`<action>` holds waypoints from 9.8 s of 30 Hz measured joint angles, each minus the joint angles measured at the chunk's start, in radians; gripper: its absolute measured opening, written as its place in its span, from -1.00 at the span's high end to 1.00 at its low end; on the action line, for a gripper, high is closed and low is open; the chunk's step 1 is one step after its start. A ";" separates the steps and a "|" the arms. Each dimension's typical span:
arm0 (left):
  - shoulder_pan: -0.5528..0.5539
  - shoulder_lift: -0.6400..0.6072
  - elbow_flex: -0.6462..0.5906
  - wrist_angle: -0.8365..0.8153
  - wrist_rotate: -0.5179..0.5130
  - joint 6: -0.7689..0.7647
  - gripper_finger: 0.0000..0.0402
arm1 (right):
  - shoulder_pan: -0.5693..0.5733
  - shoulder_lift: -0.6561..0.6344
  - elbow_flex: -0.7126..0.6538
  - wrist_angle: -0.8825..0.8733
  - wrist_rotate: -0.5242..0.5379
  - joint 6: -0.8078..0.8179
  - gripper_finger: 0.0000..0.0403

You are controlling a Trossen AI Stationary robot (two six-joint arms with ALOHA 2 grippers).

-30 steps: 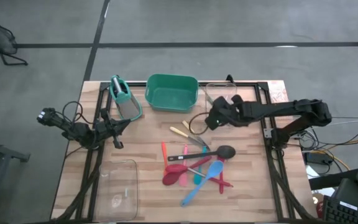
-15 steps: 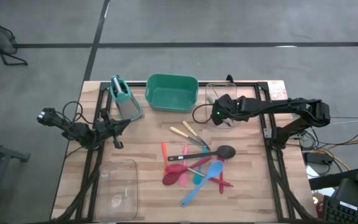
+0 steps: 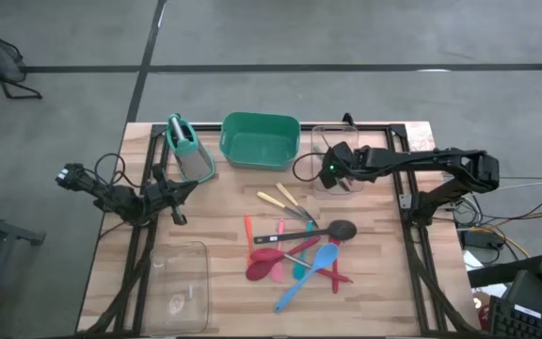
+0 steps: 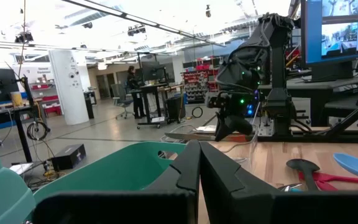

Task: Pick & Place Kitchen Items
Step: Put the white orange knife into the top transparent bin, then put the left yellow knife into the top transparent bin, then put the yellow knife into the top transparent bin

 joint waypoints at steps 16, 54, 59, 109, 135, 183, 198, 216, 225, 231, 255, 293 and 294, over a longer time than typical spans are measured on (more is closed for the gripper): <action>0.000 0.000 0.000 0.000 0.000 0.000 0.94 | -0.026 0.000 -0.023 0.019 -0.061 0.000 0.84; 0.000 0.000 0.000 0.000 0.000 0.000 0.94 | 0.275 0.174 0.208 0.613 -0.275 -0.374 0.14; 0.000 0.000 0.000 0.000 0.000 0.000 0.94 | 0.310 0.288 0.302 0.534 -0.270 -0.399 -0.08; 0.000 0.003 0.000 -0.004 0.000 0.000 0.94 | 0.315 0.661 0.463 0.350 -0.182 -0.340 0.17; 0.000 0.003 0.000 -0.005 0.000 0.000 0.94 | 0.304 0.657 0.507 0.313 -0.254 -0.370 0.72; 0.000 0.004 0.000 -0.006 0.000 0.000 0.94 | 0.072 0.159 0.249 -0.124 0.305 -0.106 0.67; 0.000 0.004 0.000 -0.007 0.000 0.000 0.94 | -0.018 0.159 0.077 0.156 0.225 -0.149 0.65; 0.000 0.004 0.000 -0.007 0.000 0.000 0.94 | -0.017 0.159 0.063 0.168 0.223 -0.144 0.47; 0.000 0.003 0.000 -0.007 0.000 0.000 0.94 | 0.019 0.158 0.119 0.166 0.200 -0.163 0.35; 0.000 0.004 0.000 -0.007 0.000 0.000 0.94 | 0.092 0.158 0.210 0.169 0.199 -0.223 0.25; 0.000 0.004 0.000 -0.014 0.003 0.000 0.94 | 0.268 0.375 0.290 0.505 -0.143 -0.319 -0.05; 0.000 0.004 0.000 -0.027 0.003 0.000 0.94 | 0.274 0.642 0.578 0.147 -0.063 -0.124 0.37; 0.000 0.005 0.000 -0.028 0.003 0.000 0.94 | 0.274 0.634 0.581 0.120 -0.042 -0.109 0.37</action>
